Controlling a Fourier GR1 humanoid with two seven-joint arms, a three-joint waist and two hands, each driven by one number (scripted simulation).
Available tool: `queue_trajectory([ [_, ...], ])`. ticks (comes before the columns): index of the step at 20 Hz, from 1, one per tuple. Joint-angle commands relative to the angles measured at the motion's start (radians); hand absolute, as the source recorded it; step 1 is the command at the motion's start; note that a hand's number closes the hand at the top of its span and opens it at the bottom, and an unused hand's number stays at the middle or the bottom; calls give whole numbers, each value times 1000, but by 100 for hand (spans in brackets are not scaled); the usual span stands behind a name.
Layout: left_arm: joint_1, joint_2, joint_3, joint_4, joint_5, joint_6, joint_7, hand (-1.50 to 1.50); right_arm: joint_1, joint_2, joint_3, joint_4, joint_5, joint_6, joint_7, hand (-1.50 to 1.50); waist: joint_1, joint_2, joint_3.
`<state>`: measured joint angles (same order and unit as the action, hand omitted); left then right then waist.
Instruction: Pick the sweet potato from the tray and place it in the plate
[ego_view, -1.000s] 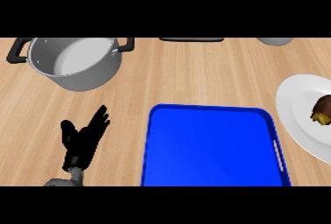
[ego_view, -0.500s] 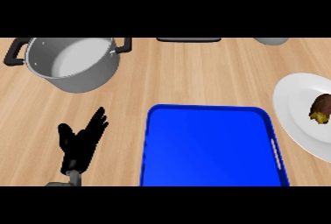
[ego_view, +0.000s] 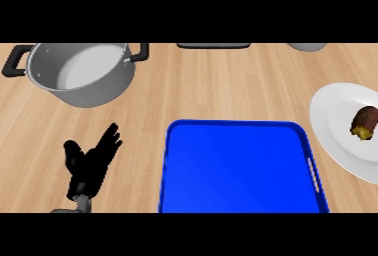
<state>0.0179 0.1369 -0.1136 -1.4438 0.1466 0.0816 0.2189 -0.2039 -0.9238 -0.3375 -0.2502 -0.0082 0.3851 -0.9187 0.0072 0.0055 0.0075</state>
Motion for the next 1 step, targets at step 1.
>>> queue_trajectory([
  [1,-46,-22,3,-4,-17,45,31,0,53,-3,2,4,3,143,-189,-150,-8,-1,0],
])
